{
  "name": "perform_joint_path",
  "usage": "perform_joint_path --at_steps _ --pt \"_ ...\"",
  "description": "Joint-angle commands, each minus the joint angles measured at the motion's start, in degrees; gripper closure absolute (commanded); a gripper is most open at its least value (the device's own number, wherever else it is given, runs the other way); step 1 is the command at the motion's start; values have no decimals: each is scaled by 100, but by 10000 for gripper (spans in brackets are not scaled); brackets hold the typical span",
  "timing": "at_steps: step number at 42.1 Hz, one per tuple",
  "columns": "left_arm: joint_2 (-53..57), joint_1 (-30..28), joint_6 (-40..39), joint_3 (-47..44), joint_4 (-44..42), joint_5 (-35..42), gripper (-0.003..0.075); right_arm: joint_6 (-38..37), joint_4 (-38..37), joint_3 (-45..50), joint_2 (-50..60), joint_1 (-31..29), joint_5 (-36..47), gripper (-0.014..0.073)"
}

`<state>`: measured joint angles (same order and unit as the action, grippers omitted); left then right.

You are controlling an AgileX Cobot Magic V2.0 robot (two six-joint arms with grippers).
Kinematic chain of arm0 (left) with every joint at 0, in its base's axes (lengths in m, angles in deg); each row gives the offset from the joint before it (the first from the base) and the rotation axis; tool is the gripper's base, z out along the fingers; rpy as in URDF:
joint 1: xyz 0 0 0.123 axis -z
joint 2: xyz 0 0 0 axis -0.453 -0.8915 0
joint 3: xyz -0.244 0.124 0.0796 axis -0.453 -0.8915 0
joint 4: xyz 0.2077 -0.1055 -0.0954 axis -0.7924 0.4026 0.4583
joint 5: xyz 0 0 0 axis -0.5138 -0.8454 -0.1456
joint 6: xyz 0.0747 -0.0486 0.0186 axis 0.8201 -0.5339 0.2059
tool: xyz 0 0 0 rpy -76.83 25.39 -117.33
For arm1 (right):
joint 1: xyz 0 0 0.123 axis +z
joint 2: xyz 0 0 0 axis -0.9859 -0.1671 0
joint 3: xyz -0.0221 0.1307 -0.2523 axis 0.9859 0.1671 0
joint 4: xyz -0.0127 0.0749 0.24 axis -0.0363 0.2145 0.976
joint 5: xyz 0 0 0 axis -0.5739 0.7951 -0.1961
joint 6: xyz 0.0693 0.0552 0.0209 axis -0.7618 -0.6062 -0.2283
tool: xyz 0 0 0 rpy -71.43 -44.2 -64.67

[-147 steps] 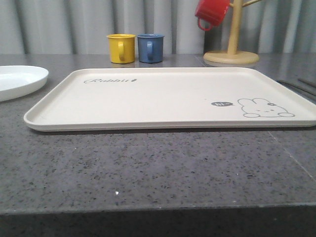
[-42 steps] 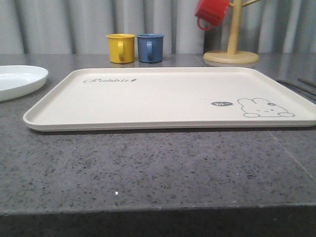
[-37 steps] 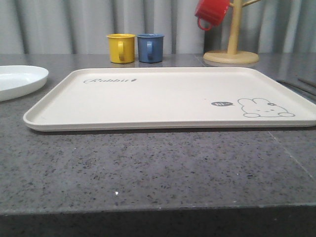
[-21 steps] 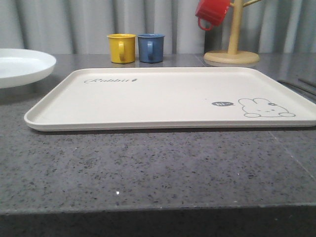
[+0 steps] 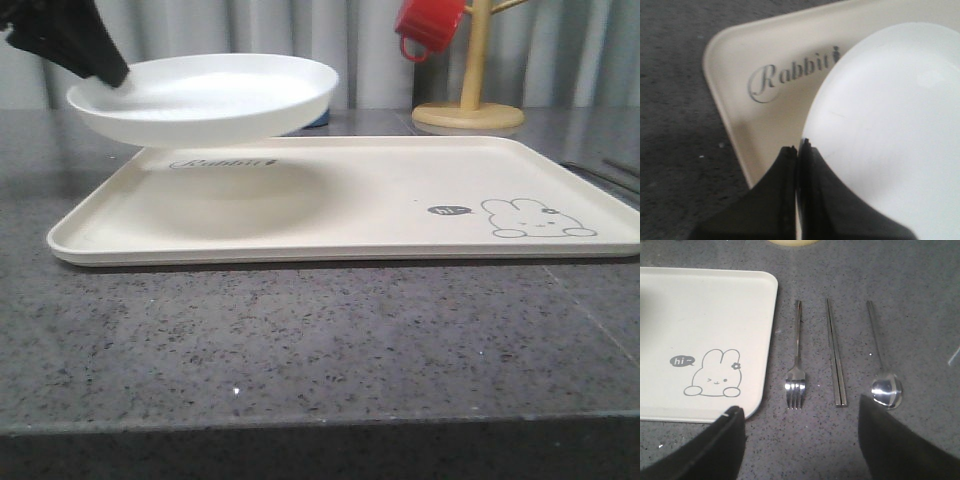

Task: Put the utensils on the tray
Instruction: 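Grasp the white plate rim with the left gripper and lift it onto the tray, then release the plate on the tray and raise the left gripper away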

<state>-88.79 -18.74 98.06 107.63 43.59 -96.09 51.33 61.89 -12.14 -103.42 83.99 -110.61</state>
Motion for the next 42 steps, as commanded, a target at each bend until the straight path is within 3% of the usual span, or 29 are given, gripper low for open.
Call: perform_joint_path --at_steps 1,16,20,26,28,36,42 --pt "69 353 19 196 94 207 741 17 -78 -169 -57 -9 356 83" --pt "-545 545 6 196 7 243 734 17 -78 -169 -57 -9 356 83" --pt "-549 545 6 196 7 242 647 17 -78 -169 -57 -9 356 83" --pt "-537 522 6 250 -10 124 394 17 -78 -169 -57 -9 356 83" --pt "-503 484 6 315 -35 36 351 17 -78 -169 -57 -9 356 83" --pt "33 587 -39 508 -82 8 344 17 -78 -169 -57 -9 356 83" --pt "665 1271 -39 484 -705 -91 344 17 -78 -169 -57 -9 356 83"
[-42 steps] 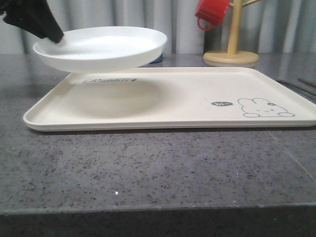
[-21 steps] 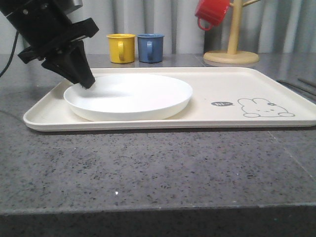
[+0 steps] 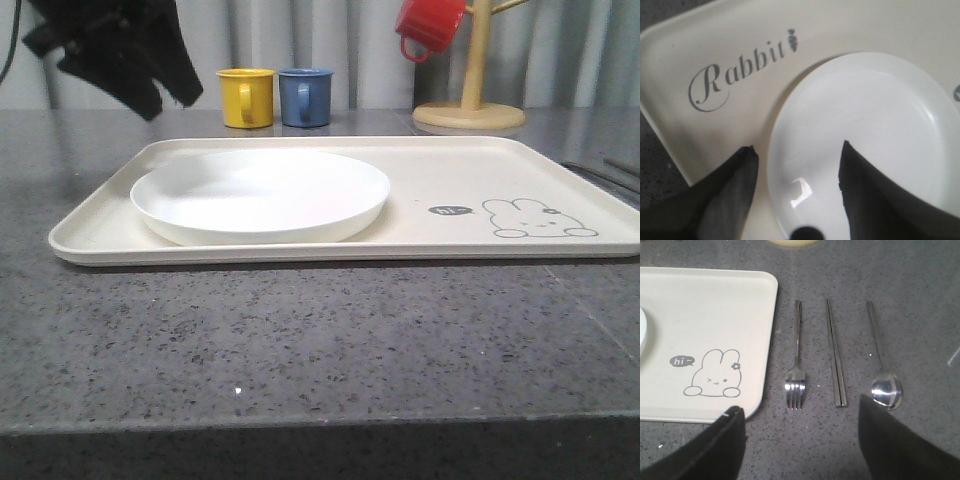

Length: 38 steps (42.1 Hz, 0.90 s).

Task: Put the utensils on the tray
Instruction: 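Release the plate on the tray and raise the left gripper away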

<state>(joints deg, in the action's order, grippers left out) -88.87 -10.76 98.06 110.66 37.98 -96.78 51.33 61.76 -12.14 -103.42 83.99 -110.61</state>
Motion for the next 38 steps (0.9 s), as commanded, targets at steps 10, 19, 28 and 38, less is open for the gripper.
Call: perform_joint_path --at_steps 10,19,28,38 --pt "1972 2056 -944 -357 -1816 501 344 17 -65 -169 -57 -9 356 83" --pt "3258 3107 -1455 -1497 -2472 1162 344 17 -59 -169 -57 -9 435 83" --pt "4531 3355 -1586 -2663 -2448 1568 344 17 -54 -169 -57 -9 454 83" --pt "5469 3355 -1655 -3518 -2448 2272 344 15 259 -175 -57 -9 695 83"
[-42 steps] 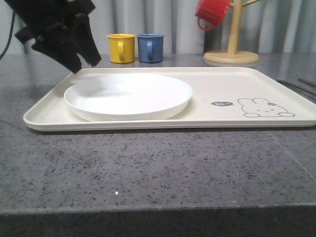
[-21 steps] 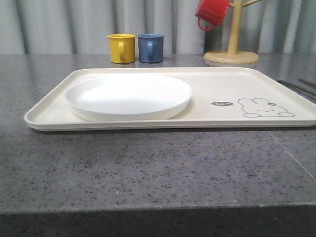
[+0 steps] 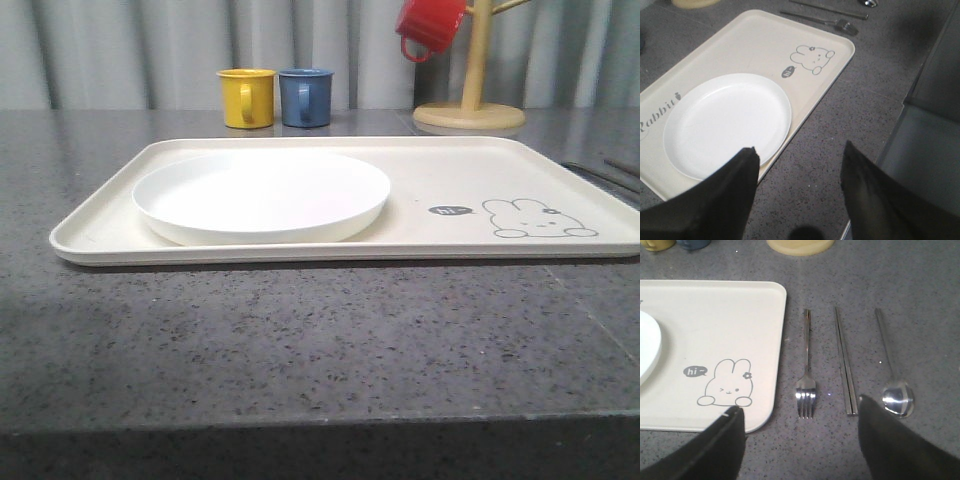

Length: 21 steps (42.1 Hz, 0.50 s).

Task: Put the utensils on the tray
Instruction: 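Release the plate on the tray and raise the left gripper away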

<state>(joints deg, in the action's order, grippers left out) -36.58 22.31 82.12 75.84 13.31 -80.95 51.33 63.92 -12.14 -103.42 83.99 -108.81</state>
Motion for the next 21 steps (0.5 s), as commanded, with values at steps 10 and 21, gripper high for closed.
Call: perform_joint_path --at_steps 10,21 --pt "348 49 -61 -115 19 709 344 82 -161 -824 -836 -9 -345 83" --pt "348 49 -61 -115 19 718 344 384 42 -2211 -2467 -2 -1805 85"
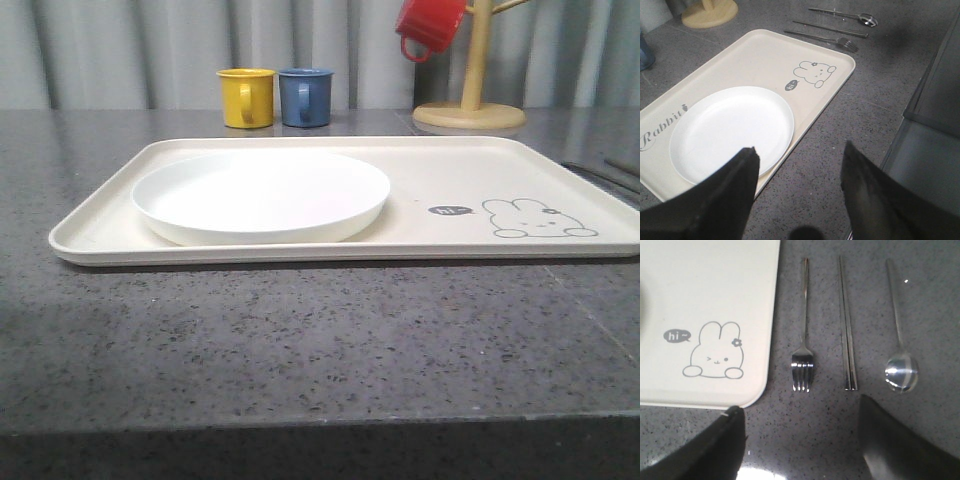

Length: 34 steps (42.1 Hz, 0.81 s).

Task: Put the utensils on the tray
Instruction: 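Release the plate on the tray and raise the left gripper away, then lower the right gripper onto the fork beside the tray and grasp it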

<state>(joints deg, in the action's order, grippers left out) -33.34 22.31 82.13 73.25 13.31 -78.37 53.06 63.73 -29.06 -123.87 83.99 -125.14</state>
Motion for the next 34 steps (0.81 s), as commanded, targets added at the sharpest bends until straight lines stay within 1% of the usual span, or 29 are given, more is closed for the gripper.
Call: perform_joint_path --at_steps 1,6,13,18,25,34 --pt "24 49 -61 144 19 460 344 283 61 -616 -563 -2 -251 85" --pt "24 49 -61 144 19 460 344 341 61 -1089 -1341 -2 -456 85" --pt "24 49 -61 144 19 460 344 341 61 -1622 -2311 -2 -422 85" --pt "24 49 -61 144 19 460 344 341 -134 -1942 -2894 -2 -431 85" --pt "24 49 -61 144 19 460 344 341 -420 -2219 -3498 -2 -438 85" --pt "24 49 -61 144 19 460 345 341 -381 -2365 -4016 -2 -382 85"
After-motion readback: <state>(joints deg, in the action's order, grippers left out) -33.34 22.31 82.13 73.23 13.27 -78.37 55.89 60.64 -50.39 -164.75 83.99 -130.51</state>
